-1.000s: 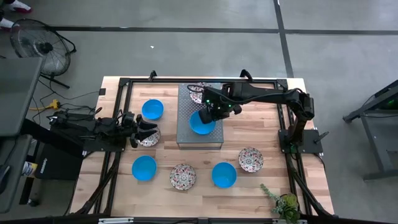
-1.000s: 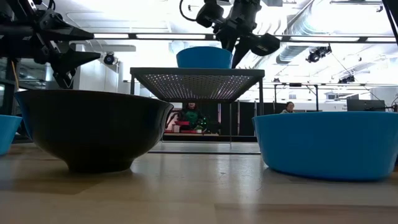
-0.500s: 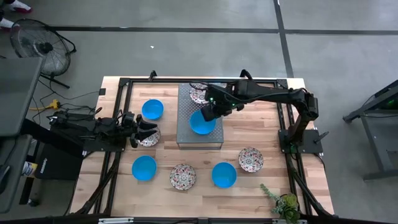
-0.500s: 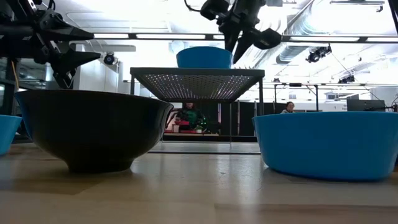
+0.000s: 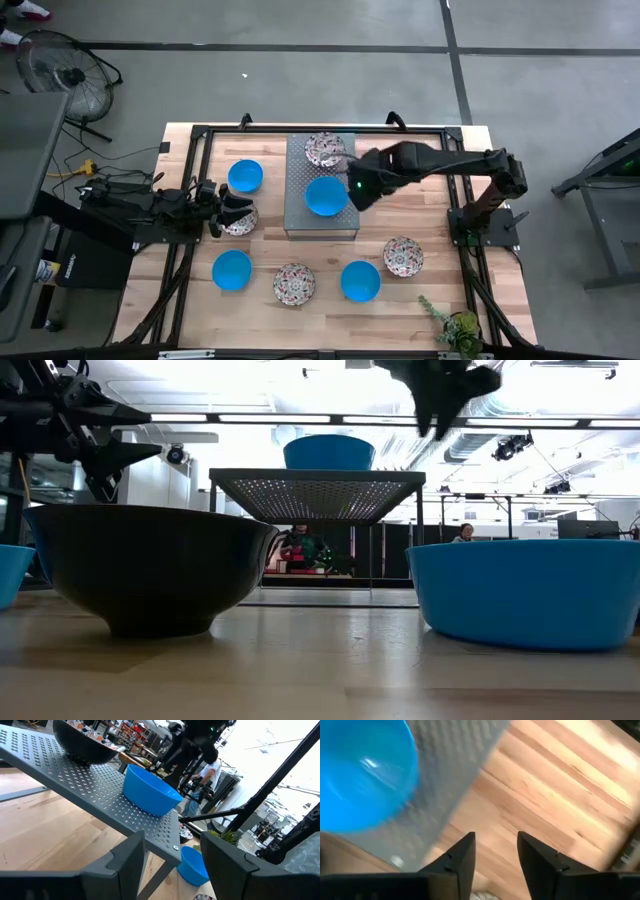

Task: Pick & Place Mini bowls
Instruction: Stack the white patterned bowl on the white patterned bowl on the shelf

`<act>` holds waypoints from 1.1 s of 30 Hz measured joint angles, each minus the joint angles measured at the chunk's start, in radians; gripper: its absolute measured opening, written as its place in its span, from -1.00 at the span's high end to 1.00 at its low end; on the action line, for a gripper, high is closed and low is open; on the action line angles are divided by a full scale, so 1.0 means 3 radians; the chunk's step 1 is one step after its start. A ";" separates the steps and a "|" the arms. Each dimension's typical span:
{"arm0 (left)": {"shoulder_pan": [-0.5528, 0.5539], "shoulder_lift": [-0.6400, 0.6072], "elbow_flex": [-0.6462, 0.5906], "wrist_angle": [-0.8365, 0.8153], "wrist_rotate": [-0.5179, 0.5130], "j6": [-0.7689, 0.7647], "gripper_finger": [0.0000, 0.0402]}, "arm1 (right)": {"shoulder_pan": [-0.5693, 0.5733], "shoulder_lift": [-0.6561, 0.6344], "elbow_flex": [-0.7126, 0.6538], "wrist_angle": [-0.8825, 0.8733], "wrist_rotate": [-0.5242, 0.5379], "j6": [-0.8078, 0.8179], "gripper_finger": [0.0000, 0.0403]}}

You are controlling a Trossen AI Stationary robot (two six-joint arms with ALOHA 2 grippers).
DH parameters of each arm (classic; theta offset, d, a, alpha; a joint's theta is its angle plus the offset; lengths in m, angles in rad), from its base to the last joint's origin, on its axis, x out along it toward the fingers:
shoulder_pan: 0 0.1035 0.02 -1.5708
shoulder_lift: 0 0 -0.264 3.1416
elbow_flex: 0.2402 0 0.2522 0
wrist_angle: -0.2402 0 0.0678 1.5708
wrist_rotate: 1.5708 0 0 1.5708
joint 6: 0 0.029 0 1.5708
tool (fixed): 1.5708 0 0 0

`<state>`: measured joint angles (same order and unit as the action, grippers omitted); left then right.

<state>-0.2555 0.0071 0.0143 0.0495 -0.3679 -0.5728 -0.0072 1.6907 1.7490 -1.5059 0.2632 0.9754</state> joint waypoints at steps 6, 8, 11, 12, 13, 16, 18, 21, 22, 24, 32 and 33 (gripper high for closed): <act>-0.0001 0.0000 0.0000 0.0001 0.0000 -0.0001 0.05 | 0.0309 -0.0341 -0.0506 0.0023 -0.0037 0.0394 0.13; 0.0000 0.0000 0.0000 0.0001 0.0000 0.0000 0.05 | 0.0424 -0.0524 -0.0842 0.0260 -0.0141 0.0540 0.11; 0.0000 0.0000 0.0000 0.0001 0.0000 0.0000 0.05 | 0.0622 -0.0798 -0.1349 0.0641 -0.0329 0.0819 0.09; -0.0001 0.0000 0.0000 0.0000 0.0000 -0.0001 0.05 | 0.0696 -0.0882 -0.1495 0.0735 -0.0378 0.0922 0.09; 0.0000 0.0000 0.0000 0.0001 0.0000 0.0000 0.05 | 0.0774 -0.0961 -0.1628 0.0804 -0.0407 0.1024 0.09; -0.0001 0.0000 0.0000 0.0001 0.0000 -0.0001 0.05 | 0.1013 -0.1123 -0.1961 0.0890 -0.0418 0.1364 0.09; -0.0001 0.0000 0.0000 0.0000 0.0000 -0.0001 0.05 | 0.1159 -0.1168 -0.2117 0.0899 -0.0452 0.1560 0.09; 0.0000 0.0000 0.0000 0.0001 0.0000 -0.0001 0.05 | 0.1336 -0.1195 -0.2284 0.0902 -0.0563 0.1797 0.09; 0.0000 0.0000 0.0000 0.0001 0.0000 0.0000 0.05 | 0.1387 -0.1196 -0.2325 0.0899 -0.0596 0.1863 0.09; 0.0000 0.0000 0.0000 0.0001 0.0000 0.0000 0.05 | 0.1481 -0.1195 -0.2405 0.0909 -0.0660 0.1976 0.09; 0.0000 0.0000 0.0000 0.0001 0.0000 -0.0001 0.05 | 0.1708 -0.1195 -0.2713 0.1068 -0.0861 0.2273 0.09; -0.0001 0.0000 0.0000 0.0001 0.0000 0.0000 0.05 | 0.1716 -0.1195 -0.2752 0.1104 -0.0884 0.2284 0.09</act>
<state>-0.2558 0.0071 0.0143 0.0498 -0.3679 -0.5728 0.5077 1.3323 0.9235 -1.1747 -0.0020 1.6605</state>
